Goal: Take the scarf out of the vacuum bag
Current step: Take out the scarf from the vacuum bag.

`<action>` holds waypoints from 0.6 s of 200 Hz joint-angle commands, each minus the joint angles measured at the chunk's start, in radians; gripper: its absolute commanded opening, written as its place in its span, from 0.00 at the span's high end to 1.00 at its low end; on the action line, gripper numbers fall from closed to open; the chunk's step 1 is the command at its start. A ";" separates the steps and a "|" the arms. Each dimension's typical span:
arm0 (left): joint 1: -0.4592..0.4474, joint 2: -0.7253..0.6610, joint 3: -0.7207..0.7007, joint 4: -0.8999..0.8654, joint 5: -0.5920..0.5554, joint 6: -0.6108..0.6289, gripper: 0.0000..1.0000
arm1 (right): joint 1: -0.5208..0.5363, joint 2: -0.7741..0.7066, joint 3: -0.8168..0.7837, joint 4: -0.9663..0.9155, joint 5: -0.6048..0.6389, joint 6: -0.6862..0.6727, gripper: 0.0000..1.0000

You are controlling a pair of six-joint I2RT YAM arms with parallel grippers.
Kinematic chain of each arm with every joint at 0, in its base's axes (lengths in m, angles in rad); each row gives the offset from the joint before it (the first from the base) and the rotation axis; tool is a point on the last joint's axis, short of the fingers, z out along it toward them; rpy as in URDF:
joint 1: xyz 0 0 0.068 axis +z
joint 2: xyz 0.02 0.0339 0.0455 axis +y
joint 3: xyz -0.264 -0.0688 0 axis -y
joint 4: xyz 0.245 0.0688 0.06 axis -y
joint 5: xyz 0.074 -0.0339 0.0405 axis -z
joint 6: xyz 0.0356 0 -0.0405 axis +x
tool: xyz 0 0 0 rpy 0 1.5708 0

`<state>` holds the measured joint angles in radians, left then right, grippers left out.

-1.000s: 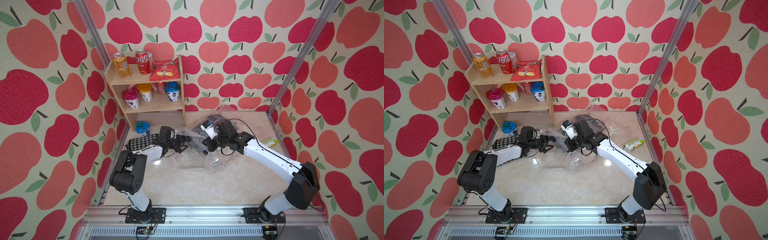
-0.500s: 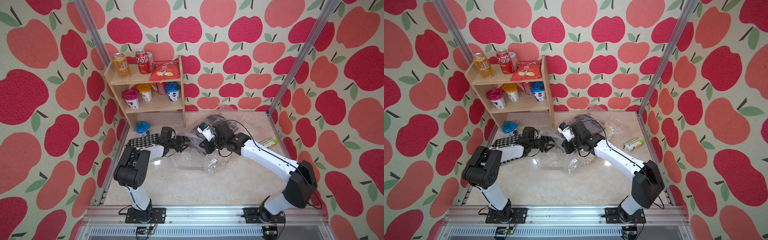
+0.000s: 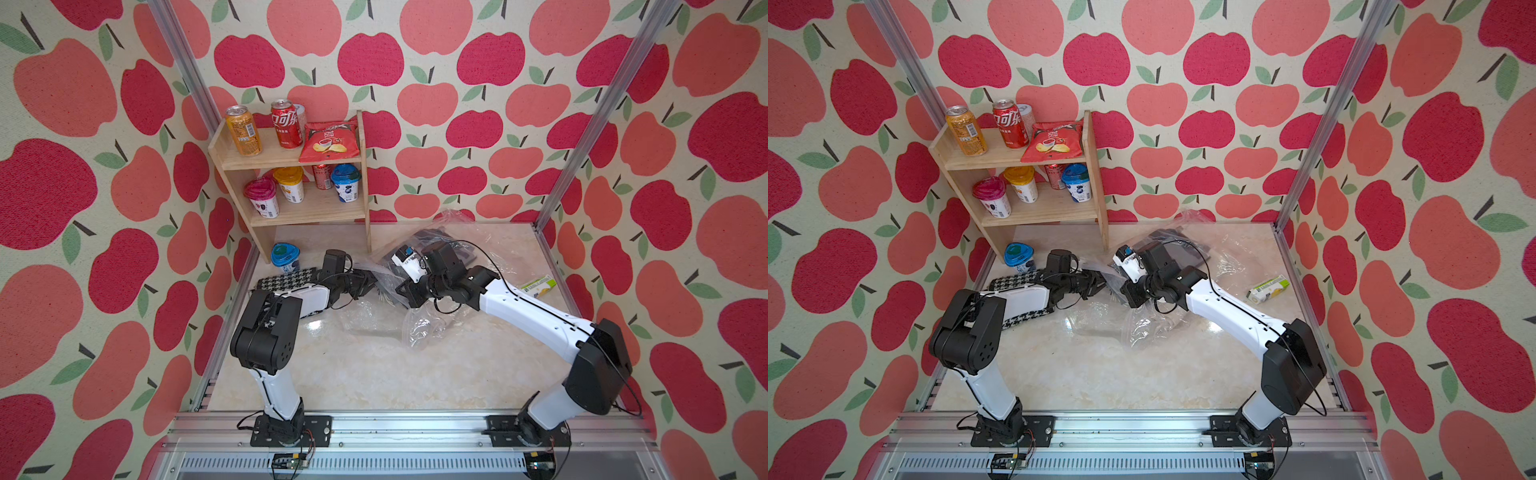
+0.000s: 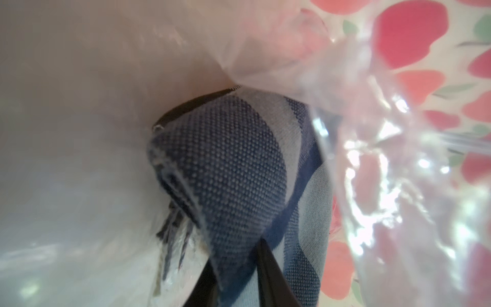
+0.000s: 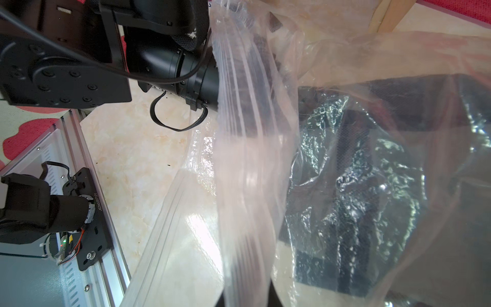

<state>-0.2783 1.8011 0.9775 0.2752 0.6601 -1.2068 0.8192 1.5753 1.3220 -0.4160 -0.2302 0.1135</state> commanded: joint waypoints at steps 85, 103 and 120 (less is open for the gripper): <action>-0.053 -0.159 0.171 -0.168 -0.045 0.084 1.00 | -0.016 0.088 0.145 -0.028 0.120 0.104 0.98; -0.070 -0.222 0.170 -0.229 -0.059 0.108 1.00 | -0.031 0.109 0.170 -0.026 0.124 0.135 1.00; -0.070 -0.280 0.144 -0.260 -0.051 0.103 1.00 | -0.044 0.116 0.178 -0.015 0.129 0.163 1.00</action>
<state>-0.3515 1.6337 1.0988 0.0639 0.6270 -1.1530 0.7975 1.6722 1.4605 -0.4282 -0.1329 0.2108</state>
